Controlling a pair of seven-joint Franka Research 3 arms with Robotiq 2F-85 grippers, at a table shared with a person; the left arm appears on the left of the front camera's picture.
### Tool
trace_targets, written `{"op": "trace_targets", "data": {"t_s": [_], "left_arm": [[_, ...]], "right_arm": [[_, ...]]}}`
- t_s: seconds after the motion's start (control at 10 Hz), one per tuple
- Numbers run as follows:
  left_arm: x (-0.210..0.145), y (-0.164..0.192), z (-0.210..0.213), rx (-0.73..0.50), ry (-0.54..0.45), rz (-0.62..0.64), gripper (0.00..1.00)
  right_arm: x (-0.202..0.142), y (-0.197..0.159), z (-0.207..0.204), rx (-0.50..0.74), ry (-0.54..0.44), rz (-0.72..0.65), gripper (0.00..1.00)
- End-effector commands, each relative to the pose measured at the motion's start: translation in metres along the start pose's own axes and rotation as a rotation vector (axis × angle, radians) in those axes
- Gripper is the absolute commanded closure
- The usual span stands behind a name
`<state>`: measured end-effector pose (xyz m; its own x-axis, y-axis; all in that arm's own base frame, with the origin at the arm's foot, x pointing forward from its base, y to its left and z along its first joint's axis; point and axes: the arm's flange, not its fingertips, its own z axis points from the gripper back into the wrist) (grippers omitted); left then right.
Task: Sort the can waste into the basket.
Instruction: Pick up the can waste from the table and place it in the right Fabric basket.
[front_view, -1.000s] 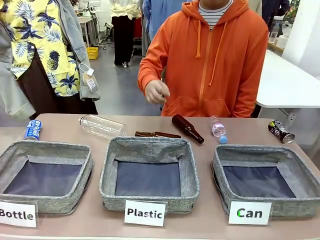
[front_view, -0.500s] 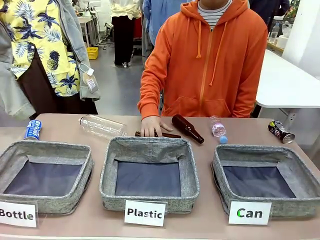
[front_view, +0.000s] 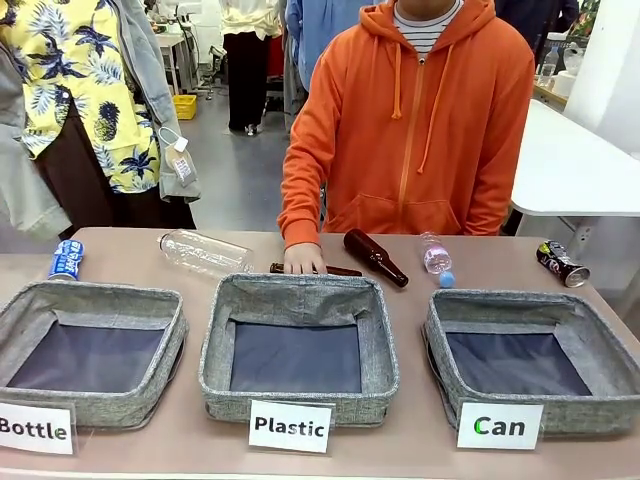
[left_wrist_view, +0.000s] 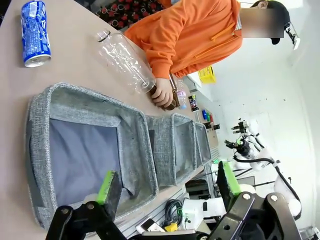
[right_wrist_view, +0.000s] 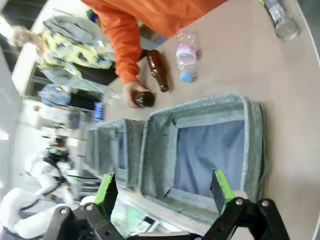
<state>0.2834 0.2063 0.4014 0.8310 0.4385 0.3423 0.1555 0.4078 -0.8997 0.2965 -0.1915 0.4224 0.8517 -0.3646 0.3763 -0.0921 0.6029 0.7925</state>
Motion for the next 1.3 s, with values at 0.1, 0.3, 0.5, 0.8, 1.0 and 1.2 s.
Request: {"op": "trace_targets", "data": {"t_s": [0.1,0.3,0.5,0.8,1.0,1.2], "left_arm": [[0.002,0.001,0.001,-0.024,-0.014,-0.025,0.00],[0.002,0.001,0.001,-0.024,-0.014,-0.025,0.00],[0.002,0.001,0.001,-0.024,-0.014,-0.025,0.00],[0.002,0.001,0.001,-0.024,-0.014,-0.025,0.00],[0.002,0.001,0.001,-0.024,-0.014,-0.025,0.00],[0.002,0.001,0.001,-0.024,-0.014,-0.025,0.00]], "right_arm": [[0.018,0.071,-0.058,-0.543,0.119,0.283,0.00],[0.025,0.085,-0.081,-0.996,0.057,0.266,0.00],[0.018,0.090,-0.080,-1.139,-0.070,0.235,0.00],[0.066,0.096,-0.080,-0.993,-0.105,0.326,0.00],[0.066,0.096,-0.080,-0.993,-0.105,0.326,0.00],[0.065,0.096,-0.082,-1.050,-0.118,0.303,0.00]]}}
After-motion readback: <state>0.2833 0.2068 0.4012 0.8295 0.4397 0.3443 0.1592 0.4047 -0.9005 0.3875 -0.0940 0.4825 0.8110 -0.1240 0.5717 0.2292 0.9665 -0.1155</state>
